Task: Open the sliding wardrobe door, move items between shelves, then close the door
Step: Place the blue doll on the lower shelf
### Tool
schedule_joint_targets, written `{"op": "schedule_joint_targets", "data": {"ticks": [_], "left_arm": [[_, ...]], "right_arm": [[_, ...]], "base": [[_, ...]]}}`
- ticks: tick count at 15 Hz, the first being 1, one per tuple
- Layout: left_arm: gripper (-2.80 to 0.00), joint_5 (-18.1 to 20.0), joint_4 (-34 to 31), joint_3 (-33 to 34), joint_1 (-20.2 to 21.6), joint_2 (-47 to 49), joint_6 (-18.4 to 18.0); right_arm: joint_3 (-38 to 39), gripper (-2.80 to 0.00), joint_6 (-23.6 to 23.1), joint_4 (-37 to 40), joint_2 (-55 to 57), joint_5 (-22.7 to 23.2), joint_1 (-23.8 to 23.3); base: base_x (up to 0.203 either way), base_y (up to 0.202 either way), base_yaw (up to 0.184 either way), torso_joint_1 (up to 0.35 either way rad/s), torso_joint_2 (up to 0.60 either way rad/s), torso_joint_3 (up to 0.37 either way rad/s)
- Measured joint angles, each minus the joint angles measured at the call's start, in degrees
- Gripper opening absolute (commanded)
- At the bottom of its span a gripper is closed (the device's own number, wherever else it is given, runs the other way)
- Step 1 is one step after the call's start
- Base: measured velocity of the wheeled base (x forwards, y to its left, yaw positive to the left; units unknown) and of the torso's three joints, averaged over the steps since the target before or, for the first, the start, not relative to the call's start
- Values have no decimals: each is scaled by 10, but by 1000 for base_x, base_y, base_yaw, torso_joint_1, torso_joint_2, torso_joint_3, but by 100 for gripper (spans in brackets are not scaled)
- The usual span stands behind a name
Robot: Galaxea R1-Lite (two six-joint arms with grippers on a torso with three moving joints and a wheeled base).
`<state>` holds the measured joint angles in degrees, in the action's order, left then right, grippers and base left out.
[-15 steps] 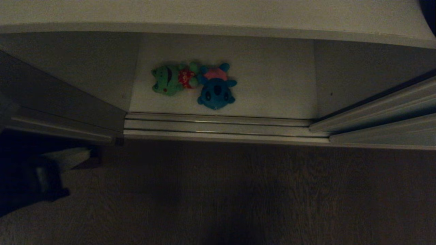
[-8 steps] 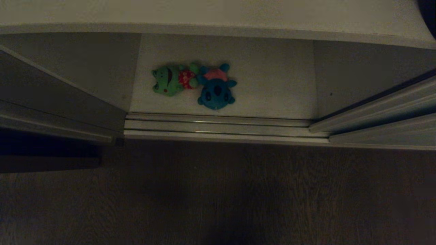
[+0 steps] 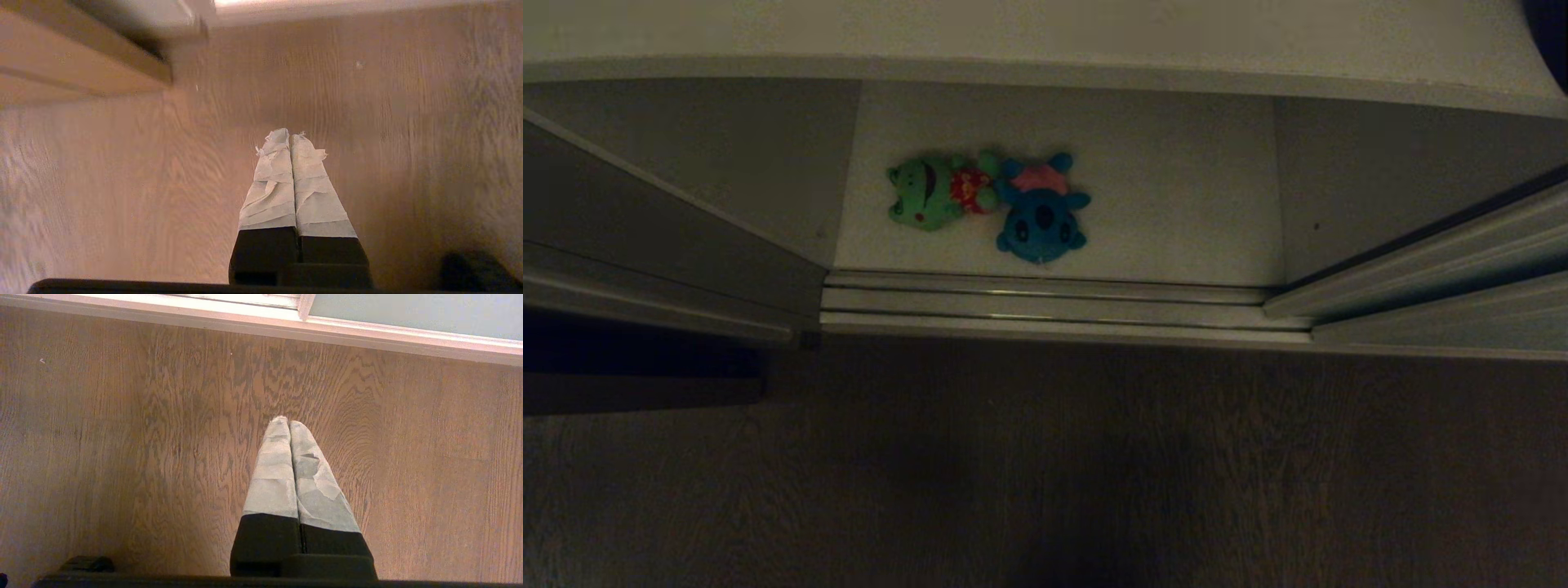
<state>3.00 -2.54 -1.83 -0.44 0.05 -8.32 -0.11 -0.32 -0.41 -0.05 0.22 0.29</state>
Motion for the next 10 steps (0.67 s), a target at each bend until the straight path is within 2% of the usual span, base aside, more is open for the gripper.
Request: {"op": "schedule_joint_targets", "data": {"ticks": [10], "left_arm": [[-280,-4,16,13,0,-4,31]], "right_arm": [[0,-280,0,0,0,0,0]], "base": [[0,0,0,0,0,0]]}}
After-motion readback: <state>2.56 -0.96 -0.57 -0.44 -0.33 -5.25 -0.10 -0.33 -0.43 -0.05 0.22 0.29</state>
